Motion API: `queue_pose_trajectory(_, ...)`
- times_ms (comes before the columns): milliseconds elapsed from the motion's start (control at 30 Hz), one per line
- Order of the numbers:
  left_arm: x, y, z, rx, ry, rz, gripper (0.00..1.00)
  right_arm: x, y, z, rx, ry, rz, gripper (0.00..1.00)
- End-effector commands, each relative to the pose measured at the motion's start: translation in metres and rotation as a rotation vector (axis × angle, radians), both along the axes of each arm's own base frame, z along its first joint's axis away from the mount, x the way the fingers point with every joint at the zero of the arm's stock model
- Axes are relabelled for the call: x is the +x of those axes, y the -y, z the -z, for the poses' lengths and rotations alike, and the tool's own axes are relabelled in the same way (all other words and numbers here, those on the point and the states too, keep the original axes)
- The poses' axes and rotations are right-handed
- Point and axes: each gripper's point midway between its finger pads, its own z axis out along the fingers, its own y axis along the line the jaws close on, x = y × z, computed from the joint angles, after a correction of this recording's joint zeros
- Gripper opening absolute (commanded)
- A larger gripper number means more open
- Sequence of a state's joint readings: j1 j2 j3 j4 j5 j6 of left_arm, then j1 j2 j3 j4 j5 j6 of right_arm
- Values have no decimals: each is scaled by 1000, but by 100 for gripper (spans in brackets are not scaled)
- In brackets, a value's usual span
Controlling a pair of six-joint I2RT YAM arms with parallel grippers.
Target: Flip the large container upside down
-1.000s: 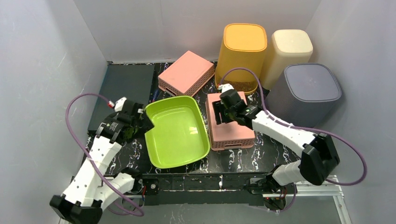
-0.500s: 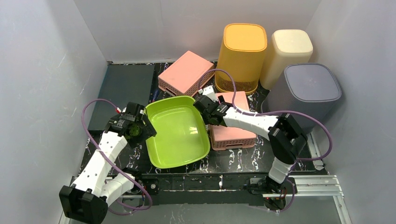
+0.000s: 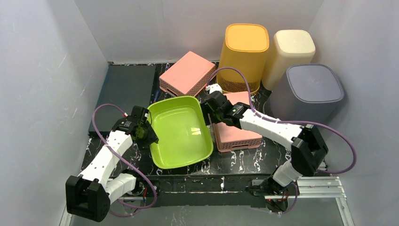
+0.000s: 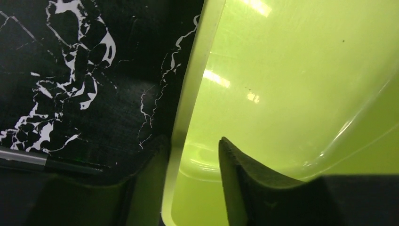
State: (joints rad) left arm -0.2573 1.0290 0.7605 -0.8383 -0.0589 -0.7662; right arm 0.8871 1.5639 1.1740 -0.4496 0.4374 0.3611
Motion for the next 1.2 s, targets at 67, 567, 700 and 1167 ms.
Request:
queue_pose_trajectory(67, -2, 10, 11, -54, -10, 16, 28, -33, -69, -27, 349, -147, -180, 76)
queue_pose_trajectory(567, -12, 6, 17, -51, -1, 28, 0, -27, -51, -6, 288, -170, -24, 76)
queue_pose_trajectory(700, -7, 24, 3, -147, 59, 96, 0, -23, -47, -10, 299, -161, -6, 75)
queue_pose_trajectory(1167, -13, 40, -81, -290, 299, 158, 0, -13, -37, -50, 487, -209, -37, 79)
